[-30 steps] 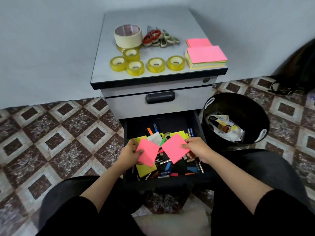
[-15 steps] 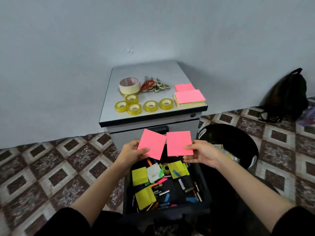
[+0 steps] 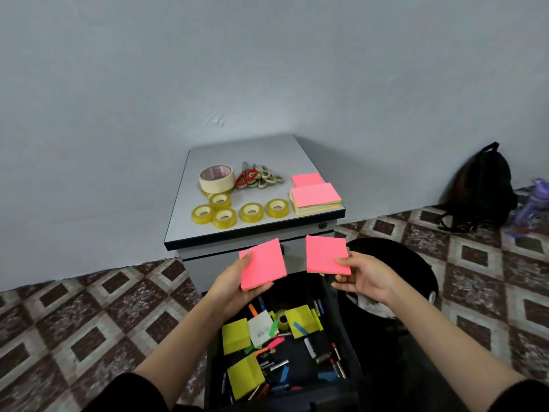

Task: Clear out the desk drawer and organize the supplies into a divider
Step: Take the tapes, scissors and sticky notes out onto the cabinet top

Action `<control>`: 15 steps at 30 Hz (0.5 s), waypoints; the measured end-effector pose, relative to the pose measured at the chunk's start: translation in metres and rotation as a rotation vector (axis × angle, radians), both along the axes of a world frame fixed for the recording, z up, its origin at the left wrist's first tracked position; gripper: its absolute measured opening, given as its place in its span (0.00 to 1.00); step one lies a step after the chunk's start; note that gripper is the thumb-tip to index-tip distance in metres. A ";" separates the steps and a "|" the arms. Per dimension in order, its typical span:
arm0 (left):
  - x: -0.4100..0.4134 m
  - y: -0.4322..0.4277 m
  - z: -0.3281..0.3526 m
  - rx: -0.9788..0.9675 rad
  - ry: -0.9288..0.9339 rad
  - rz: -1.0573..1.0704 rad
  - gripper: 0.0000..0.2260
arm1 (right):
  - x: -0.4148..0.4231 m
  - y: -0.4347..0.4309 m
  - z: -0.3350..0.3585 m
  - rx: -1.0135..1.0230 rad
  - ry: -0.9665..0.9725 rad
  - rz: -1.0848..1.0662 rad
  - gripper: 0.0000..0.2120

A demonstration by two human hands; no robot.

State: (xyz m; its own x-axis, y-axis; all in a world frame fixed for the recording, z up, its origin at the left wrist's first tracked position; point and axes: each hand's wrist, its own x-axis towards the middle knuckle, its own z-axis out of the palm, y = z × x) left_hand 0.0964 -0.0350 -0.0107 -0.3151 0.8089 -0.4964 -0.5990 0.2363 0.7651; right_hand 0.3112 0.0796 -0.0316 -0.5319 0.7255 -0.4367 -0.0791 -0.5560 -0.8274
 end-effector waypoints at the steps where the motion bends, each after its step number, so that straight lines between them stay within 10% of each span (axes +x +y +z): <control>1: 0.003 0.001 0.001 -0.010 0.002 -0.017 0.08 | 0.001 0.001 0.001 0.000 0.003 -0.002 0.05; 15: 0.004 0.076 0.063 0.107 0.048 -0.055 0.05 | 0.018 0.035 0.025 -0.019 0.071 -0.166 0.03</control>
State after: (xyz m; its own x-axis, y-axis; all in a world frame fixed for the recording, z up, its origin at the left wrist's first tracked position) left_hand 0.0999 0.0407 0.0524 -0.2899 0.8733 -0.3915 -0.5492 0.1832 0.8153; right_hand 0.3293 0.1149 -0.0065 -0.4355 0.7980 -0.4166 -0.2289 -0.5458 -0.8061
